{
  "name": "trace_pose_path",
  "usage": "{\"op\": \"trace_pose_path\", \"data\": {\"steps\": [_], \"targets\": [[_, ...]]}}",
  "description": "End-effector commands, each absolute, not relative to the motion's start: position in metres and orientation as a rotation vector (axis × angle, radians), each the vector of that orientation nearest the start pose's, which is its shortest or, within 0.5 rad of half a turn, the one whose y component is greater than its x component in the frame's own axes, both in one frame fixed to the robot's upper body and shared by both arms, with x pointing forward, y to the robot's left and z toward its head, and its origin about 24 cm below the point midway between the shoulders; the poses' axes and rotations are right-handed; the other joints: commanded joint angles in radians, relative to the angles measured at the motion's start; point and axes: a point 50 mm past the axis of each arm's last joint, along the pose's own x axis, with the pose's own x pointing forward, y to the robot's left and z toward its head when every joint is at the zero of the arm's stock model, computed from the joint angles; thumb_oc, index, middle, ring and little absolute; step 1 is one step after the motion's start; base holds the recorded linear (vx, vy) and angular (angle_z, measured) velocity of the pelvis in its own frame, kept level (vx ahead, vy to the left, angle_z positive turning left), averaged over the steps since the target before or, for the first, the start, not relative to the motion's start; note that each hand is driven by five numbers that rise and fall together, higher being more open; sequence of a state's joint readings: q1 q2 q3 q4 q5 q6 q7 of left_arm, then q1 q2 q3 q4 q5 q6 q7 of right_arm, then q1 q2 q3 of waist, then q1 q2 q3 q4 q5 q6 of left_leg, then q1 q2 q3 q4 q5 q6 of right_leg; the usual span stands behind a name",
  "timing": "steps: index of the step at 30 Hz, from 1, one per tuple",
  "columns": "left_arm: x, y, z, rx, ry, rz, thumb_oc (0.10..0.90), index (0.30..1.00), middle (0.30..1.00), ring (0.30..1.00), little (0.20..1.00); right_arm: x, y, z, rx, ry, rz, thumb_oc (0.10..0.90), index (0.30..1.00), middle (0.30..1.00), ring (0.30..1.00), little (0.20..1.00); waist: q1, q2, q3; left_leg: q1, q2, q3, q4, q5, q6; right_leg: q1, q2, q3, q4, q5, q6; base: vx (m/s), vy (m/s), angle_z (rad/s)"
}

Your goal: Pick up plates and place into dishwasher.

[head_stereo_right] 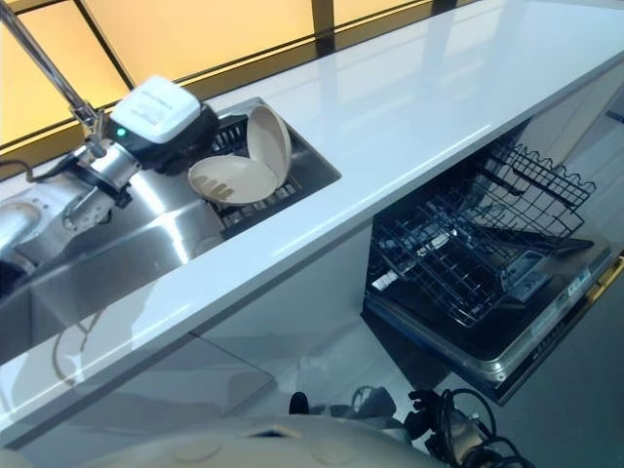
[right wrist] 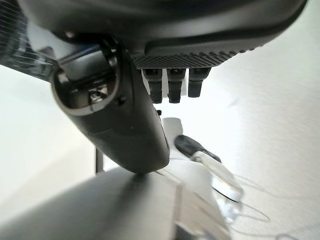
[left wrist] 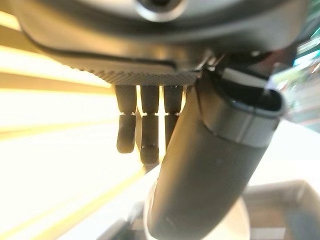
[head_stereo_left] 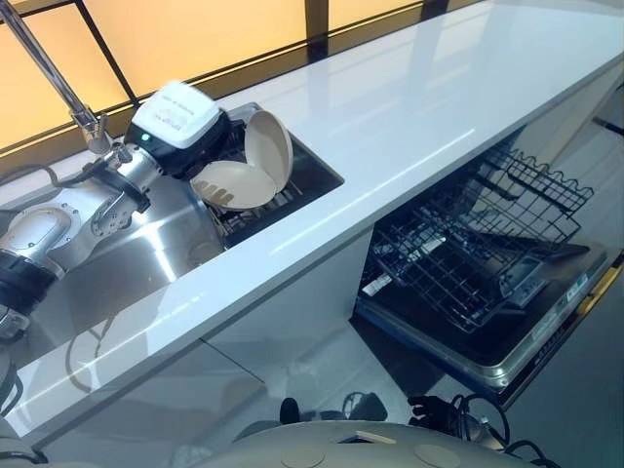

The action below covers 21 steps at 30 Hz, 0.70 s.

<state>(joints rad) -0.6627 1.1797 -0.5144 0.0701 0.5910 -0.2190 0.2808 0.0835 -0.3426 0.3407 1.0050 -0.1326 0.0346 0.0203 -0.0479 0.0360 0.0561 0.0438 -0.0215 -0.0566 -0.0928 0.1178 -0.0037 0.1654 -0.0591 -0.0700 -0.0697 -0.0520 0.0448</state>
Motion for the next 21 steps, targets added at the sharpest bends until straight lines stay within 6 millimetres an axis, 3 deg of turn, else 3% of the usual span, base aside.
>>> {"op": "trace_pose_path", "data": {"steps": [1, 9, 15, 16, 17, 18, 21], "targets": [[0.290, 0.239, 0.328, 1.704, -0.988, 0.326, 0.100, 0.300, 0.300, 0.300, 0.200, 0.133, -0.234, -0.131, -0.533, 0.931, 0.210, 0.800, 0.900, 0.900, 0.900, 0.900, 0.016, 0.013, -0.037, 0.069, -0.085, 0.025, 0.006, -0.124, 0.046, -0.088, 0.002, -0.010, 0.048, 0.080, 0.041, 0.00, 0.000, 0.00], [0.274, 0.234, 0.333, 1.681, -1.053, 0.317, 0.100, 0.300, 0.300, 0.300, 0.200, 0.153, -0.207, -0.110, -0.424, 0.761, 0.324, 0.800, 0.900, 0.900, 0.900, 0.900, 0.018, 0.007, -0.044, 0.063, -0.087, 0.012, 0.006, -0.122, 0.042, -0.089, 0.000, -0.019, 0.047, 0.078, 0.045, 0.00, -0.005, 0.01], [0.282, 0.242, 0.323, 1.672, -0.915, 0.263, 0.100, 0.300, 0.300, 0.300, 0.200, 0.162, -0.202, -0.100, -0.433, 0.700, 0.354, 0.800, 0.900, 0.900, 0.900, 0.900, 0.018, 0.005, -0.045, 0.063, -0.085, 0.010, 0.006, -0.121, 0.039, -0.086, 0.000, -0.024, 0.043, 0.079, 0.046, -0.01, -0.012, 0.08], [0.286, 0.247, 0.317, 1.672, -0.866, 0.252, 0.284, 0.458, 0.458, 0.458, 0.384, 0.163, -0.201, -0.099, -0.438, 0.695, 0.361, 0.800, 0.900, 0.900, 0.900, 0.900, 0.018, 0.004, -0.047, 0.067, -0.084, 0.010, 0.006, -0.129, 0.039, -0.081, 0.000, -0.023, 0.041, 0.072, 0.048, 0.02, -0.006, 0.04], [0.288, 0.251, 0.312, 1.672, -0.833, 0.246, 0.578, 0.709, 0.709, 0.709, 0.678, 0.164, -0.202, -0.097, -0.443, 0.692, 0.366, 0.800, 0.900, 0.900, 0.900, 0.900, 0.018, 0.004, -0.045, 0.069, -0.084, 0.010, 0.006, -0.130, 0.039, -0.080, 0.000, -0.023, 0.041, 0.072, 0.048, 0.00, 0.000, 0.00], [0.290, 0.254, 0.307, 1.685, -0.802, 0.238, 0.800, 0.900, 0.900, 0.900, 0.900, 0.165, -0.201, -0.096, -0.448, 0.691, 0.374, 0.800, 0.900, 0.900, 0.900, 0.900, 0.017, 0.004, -0.044, 0.069, -0.084, 0.010, 0.006, -0.130, 0.039, -0.080, 0.000, -0.022, 0.041, 0.072, 0.047, 0.00, 0.000, 0.00], [0.297, 0.263, 0.296, 1.705, -0.712, 0.209, 0.800, 0.900, 0.900, 0.900, 0.900, 0.166, -0.201, -0.096, -0.459, 0.694, 0.397, 0.800, 0.900, 0.900, 0.900, 0.900, 0.015, 0.006, -0.043, 0.069, -0.083, 0.013, 0.006, -0.128, 0.039, -0.080, 0.001, -0.023, 0.041, 0.072, 0.048, 0.00, 0.000, 0.00]]}}
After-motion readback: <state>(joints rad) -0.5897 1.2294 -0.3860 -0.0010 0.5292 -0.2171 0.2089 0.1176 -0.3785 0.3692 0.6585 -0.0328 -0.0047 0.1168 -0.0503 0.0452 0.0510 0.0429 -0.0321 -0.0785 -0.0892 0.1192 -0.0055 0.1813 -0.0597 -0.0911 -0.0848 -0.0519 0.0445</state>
